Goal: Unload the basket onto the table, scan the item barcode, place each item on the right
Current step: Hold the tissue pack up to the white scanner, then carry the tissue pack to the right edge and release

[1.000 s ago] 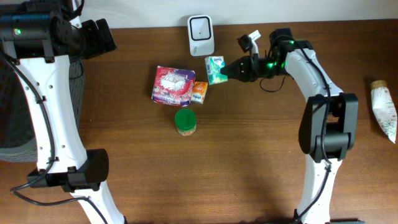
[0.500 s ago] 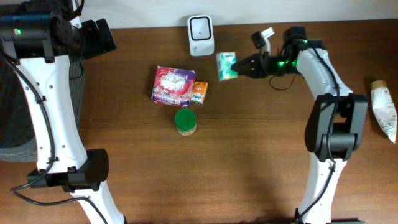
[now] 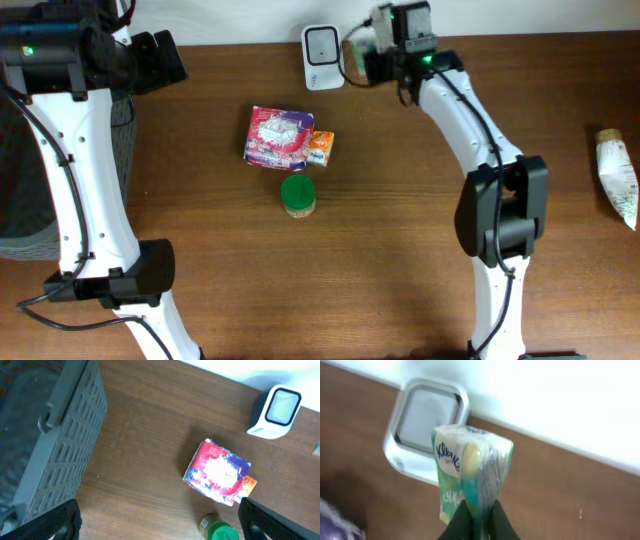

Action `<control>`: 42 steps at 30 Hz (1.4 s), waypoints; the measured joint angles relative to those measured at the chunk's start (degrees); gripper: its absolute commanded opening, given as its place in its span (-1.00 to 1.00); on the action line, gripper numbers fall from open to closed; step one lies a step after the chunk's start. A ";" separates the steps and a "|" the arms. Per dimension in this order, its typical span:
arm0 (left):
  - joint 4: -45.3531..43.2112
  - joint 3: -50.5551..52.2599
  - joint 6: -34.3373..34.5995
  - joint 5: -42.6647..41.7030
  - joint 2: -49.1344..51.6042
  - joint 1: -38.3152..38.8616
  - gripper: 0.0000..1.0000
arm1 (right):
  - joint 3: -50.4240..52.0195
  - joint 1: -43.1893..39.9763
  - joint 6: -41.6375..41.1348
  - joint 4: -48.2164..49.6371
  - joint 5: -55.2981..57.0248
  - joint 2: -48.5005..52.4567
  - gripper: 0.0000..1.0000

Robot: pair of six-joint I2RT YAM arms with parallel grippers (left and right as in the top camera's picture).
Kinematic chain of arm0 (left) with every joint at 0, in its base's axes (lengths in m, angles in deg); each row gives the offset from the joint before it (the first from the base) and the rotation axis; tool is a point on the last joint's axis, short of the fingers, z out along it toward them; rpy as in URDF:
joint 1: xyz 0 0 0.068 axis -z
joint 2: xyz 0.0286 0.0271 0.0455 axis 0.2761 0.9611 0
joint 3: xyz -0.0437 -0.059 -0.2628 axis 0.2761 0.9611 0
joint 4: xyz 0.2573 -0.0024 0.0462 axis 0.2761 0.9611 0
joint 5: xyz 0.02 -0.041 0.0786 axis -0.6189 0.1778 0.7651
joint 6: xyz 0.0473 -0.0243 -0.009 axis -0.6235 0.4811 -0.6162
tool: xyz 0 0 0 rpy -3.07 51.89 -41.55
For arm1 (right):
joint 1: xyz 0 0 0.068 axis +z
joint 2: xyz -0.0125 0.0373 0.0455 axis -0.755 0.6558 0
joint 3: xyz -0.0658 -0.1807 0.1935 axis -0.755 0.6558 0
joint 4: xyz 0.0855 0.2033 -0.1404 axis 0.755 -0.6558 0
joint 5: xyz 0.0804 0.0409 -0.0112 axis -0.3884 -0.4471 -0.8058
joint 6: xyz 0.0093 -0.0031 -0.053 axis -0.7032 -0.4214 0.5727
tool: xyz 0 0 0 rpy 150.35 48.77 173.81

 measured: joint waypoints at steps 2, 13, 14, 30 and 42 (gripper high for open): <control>0.15 0.00 0.00 0.02 0.00 0.00 0.98 | -0.04 1.42 2.38 4.83 0.68 0.02 -0.92; 0.02 0.00 0.00 0.02 0.00 0.00 0.98 | -0.15 5.64 14.82 18.10 6.80 8.17 -0.92; 0.02 0.00 0.00 0.02 0.00 0.00 0.98 | -0.17 5.35 14.78 18.43 7.04 8.11 -0.92; 0.04 0.00 0.00 0.02 0.00 0.00 0.98 | -1.01 -31.82 1.57 -25.57 14.88 -1.40 -0.15; 0.02 0.00 0.00 0.02 0.00 0.00 0.98 | 0.85 -37.27 1.44 -27.56 -1.86 -1.42 0.43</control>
